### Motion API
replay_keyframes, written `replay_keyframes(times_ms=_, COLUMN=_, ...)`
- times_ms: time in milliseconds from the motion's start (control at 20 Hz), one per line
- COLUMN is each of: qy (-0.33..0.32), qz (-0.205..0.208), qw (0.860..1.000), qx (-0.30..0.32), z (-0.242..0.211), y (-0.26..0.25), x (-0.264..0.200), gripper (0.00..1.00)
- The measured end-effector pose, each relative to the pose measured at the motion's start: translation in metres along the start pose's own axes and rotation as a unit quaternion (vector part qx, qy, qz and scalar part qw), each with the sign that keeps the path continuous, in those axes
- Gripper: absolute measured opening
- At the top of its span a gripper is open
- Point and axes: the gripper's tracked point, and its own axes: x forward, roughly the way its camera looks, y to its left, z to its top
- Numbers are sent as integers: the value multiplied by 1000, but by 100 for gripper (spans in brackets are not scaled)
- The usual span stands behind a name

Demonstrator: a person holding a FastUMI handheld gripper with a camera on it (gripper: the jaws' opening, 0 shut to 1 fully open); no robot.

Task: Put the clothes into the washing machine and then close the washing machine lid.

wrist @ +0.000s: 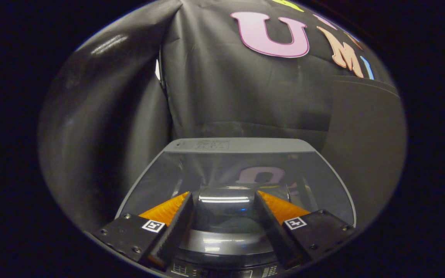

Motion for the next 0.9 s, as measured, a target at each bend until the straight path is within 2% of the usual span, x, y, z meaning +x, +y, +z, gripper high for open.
replay_keyframes(times_ms=100, qy=-19, qz=8, qw=1000, qx=-19, z=18, y=5, x=-11, gripper=96)
replay_keyframes(times_ms=250, qy=-83, qz=-3, qw=996, qx=-39, z=71, y=1, x=-40, gripper=97)
replay_keyframes(times_ms=450, qy=-192, qz=-19, qw=981, qx=-19, z=152, y=-6, x=-96, gripper=97)
replay_keyframes(times_ms=650, qy=-265, qz=-77, qw=961, qx=-17, z=206, y=-43, x=-169, gripper=97)
replay_keyframes(times_ms=900, qy=-314, qz=-136, qw=939, qx=7, z=230, y=-112, x=-244, gripper=97)
